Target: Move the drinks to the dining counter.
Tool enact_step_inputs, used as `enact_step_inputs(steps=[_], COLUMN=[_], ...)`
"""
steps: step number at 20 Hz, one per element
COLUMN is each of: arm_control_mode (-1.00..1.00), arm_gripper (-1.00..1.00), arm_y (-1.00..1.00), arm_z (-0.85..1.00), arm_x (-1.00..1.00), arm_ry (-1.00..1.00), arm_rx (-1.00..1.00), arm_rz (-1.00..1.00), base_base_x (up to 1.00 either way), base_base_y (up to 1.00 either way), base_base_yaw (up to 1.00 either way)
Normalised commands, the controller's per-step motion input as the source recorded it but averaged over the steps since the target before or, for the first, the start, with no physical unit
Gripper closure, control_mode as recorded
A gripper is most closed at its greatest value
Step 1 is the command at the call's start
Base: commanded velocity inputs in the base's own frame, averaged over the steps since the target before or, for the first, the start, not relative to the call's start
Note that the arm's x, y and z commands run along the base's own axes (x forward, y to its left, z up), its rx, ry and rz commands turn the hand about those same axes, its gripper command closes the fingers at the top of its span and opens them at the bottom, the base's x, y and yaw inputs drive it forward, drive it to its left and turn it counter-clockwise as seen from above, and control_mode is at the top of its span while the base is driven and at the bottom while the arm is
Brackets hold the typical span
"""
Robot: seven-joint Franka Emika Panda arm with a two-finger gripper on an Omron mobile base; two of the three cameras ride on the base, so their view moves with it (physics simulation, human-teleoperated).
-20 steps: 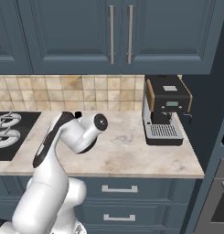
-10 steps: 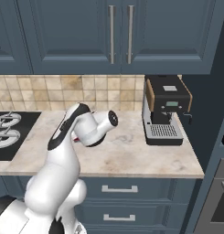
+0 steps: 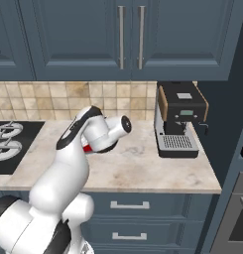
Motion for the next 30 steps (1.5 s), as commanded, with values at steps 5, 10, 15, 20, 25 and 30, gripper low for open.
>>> enact_step_inputs(steps=[5, 10, 15, 20, 25, 30], arm_control_mode=[-1.00, -1.00, -1.00, -1.00, -1.00, -1.00], arm_gripper=[-1.00, -1.00, -1.00, -1.00, -1.00, -1.00], arm_y=[0.00, 0.00, 0.01, 0.08, 0.06, 0.01], arm_z=[0.00, 0.00, 0.00, 0.00, -0.02, -0.04], arm_x=[0.32, 0.20, 0.12, 0.08, 0.19, 0.12], arm_ry=[-0.04, -0.02, 0.00, 0.00, 0.00, 0.00], arm_rx=[0.00, 0.01, 0.01, 0.00, 0.00, 0.00], arm_rz=[-0.18, -0.13, -0.01, 0.04, 0.02, 0.00], base_base_x=[0.00, 0.00, 0.00, 0.00, 0.00, 0.00], base_base_y=[0.00, 0.00, 0.00, 0.00, 0.00, 0.00], base_base_yaw=[0.00, 0.00, 0.00, 0.00, 0.00, 0.00])
